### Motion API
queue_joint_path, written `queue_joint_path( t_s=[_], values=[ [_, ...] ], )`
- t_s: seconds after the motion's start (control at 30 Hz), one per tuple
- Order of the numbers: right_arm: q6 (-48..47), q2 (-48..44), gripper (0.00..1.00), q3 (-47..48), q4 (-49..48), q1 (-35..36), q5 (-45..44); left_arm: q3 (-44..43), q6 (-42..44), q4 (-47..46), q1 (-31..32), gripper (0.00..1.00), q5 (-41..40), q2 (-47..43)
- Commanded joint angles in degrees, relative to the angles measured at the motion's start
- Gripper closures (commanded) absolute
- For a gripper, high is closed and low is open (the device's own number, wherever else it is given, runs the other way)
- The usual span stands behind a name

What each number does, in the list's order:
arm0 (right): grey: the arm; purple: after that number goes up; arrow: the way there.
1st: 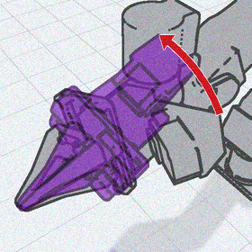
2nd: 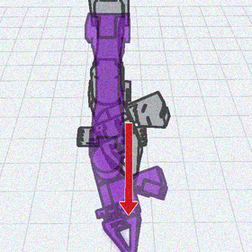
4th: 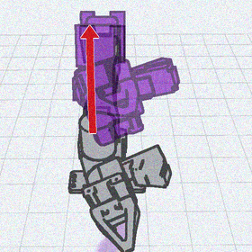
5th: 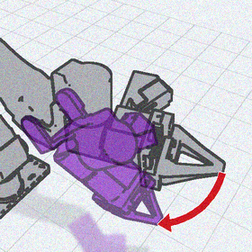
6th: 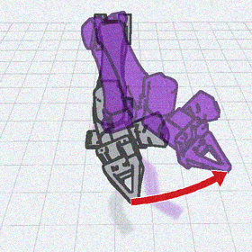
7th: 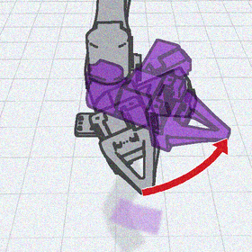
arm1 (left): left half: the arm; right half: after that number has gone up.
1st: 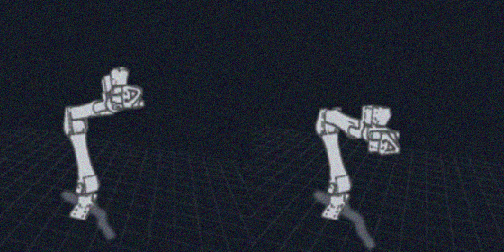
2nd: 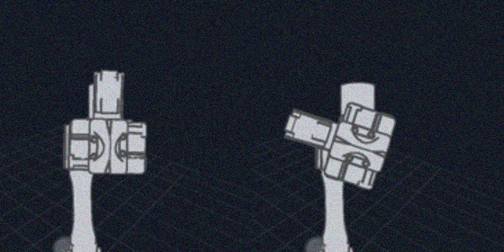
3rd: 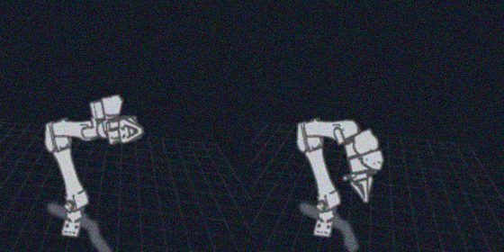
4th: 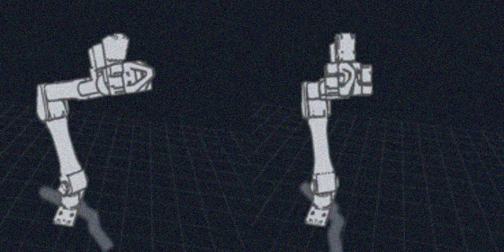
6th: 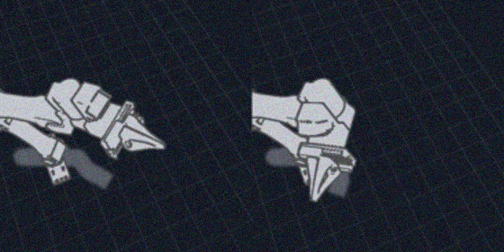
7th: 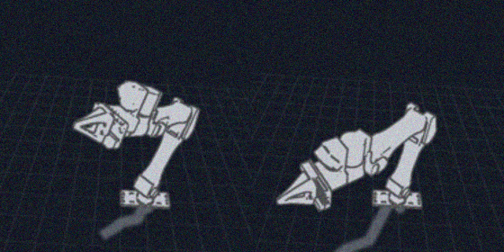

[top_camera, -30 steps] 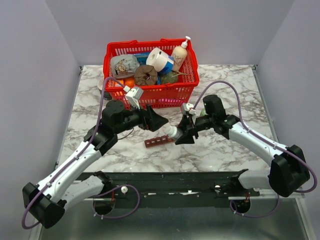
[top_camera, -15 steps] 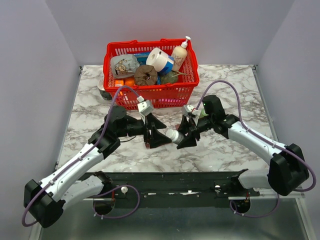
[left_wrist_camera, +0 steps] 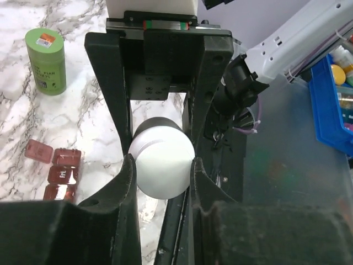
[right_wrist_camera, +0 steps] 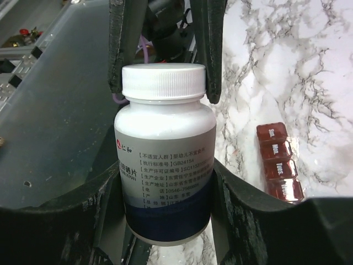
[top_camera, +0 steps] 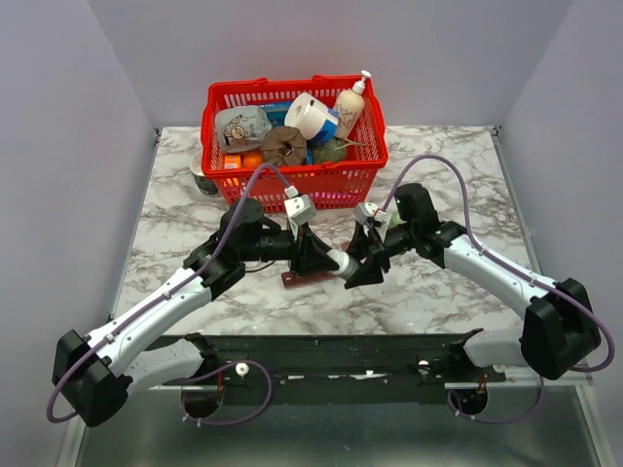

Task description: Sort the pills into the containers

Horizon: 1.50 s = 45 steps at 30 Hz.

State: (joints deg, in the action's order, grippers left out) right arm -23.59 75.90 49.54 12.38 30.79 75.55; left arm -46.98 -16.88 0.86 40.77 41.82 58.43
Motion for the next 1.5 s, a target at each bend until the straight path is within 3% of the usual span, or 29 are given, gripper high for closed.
queue_joint_path(
  t_s=[0.0, 0.07, 0.13, 0.2, 0.23, 0.33, 0.37, 0.47, 0.57, 0.6, 0.63, 0.67, 0.7, 0.77, 0.9, 0.93, 1.03, 1.07, 1.13, 1.17, 1.3, 1.47],
  values=[
    [-0.31, 0.22, 0.94, 1.35, -0.16, 0.33, -2.22, -2.15, -3.74, 0.55, 0.27, 1.00, -4.12, 0.71],
    [-0.40, -0.40, 0.94, 1.18, -0.34, 0.24, -5.22, -2.15, -8.40, 0.72, 0.01, 1.00, -5.96, 1.33],
    [0.74, -1.19, 0.94, 0.13, -2.53, 0.24, -11.28, -2.06, -19.03, 0.63, -0.26, 1.00, -5.88, 3.17],
    [1.53, -2.07, 0.94, -0.14, -3.85, 0.24, -17.33, -1.80, -28.60, 2.46, -0.78, 1.00, -10.69, 4.66],
    [1.88, -2.16, 0.95, -0.23, -4.20, 0.24, -19.45, -1.36, -38.65, 4.22, -0.87, 1.00, -13.15, 4.93],
    [3.02, -2.42, 0.95, -0.58, -5.70, 0.33, -26.14, 2.33, -52.77, 6.07, -0.96, 1.00, -22.55, 3.80],
    [3.20, -2.33, 0.95, -0.67, -5.96, 0.33, -27.37, 2.59, -60.12, 10.34, -0.96, 1.00, -24.32, 3.53],
    [3.12, -2.42, 0.95, -0.76, -6.32, 0.33, -29.50, 2.25, -68.60, 13.79, 0.44, 1.00, -29.33, 2.39],
    [2.94, -2.42, 0.95, -0.85, -6.32, 0.50, -28.18, 0.23, -69.07, 13.29, 0.71, 1.00, -29.35, 2.91],
    [2.77, -2.42, 0.95, -0.93, -6.32, 0.42, -27.22, -0.73, -67.77, 13.03, 0.71, 0.99, -29.17, 3.70],
    [2.76, -2.42, 0.95, -1.02, -6.32, 0.50, -26.69, -1.18, -66.54, 12.94, 0.71, 0.86, -28.21, 3.97],
    [2.76, -2.42, 0.95, -1.11, -6.32, 0.50, -26.07, -1.36, -65.48, 11.11, 0.54, 0.46, -27.42, 4.23],
    [2.68, -2.51, 0.95, -1.11, -6.23, 0.42, -25.46, -1.18, -62.95, 10.31, 0.45, 0.28, -26.80, 4.06],
    [2.59, -2.42, 0.95, -1.11, -6.14, 0.42, -23.52, -1.10, -59.25, 9.08, -0.43, 0.04, -24.87, 3.44],
    [2.06, -2.07, 0.95, -0.85, -5.53, 0.42, -20.18, 0.31, -42.83, 6.08, -3.93, 0.01, -19.59, -0.15],
    [1.89, -1.98, 0.95, -0.85, -5.44, 0.42, -19.05, 0.66, -33.14, 5.91, -4.82, 0.01, -18.02, -2.51],
    [-0.48, -1.54, 0.95, -0.41, -3.42, 0.42, -16.06, 1.71, -15.09, 8.44, -6.06, 0.01, -14.68, -7.61],
    [-1.71, -1.46, 0.95, -0.06, -2.29, 0.42, -14.92, 2.94, -3.27, 7.76, -6.06, 0.01, -12.32, -9.29],
    [-6.97, -1.11, 0.94, 0.82, 2.02, 0.42, -10.80, 8.55, 8.40, 6.00, -5.53, 0.01, -5.63, -15.33],
    [-8.73, -1.19, 0.94, 1.17, 3.42, 0.42, -9.56, 9.97, 18.54, 5.04, -5.44, 0.01, -3.70, -17.11],
    [-17.78, -1.28, 0.94, 1.61, 10.45, 0.68, -6.38, 13.23, 33.62, 4.14, -4.74, 0.01, -0.26, -19.50],
    [-20.17, 0.21, 0.94, 2.31, 12.93, 1.82, -6.29, 9.37, 39.29, 3.10, -0.88, 0.01, -0.69, -10.72]
  ],
)
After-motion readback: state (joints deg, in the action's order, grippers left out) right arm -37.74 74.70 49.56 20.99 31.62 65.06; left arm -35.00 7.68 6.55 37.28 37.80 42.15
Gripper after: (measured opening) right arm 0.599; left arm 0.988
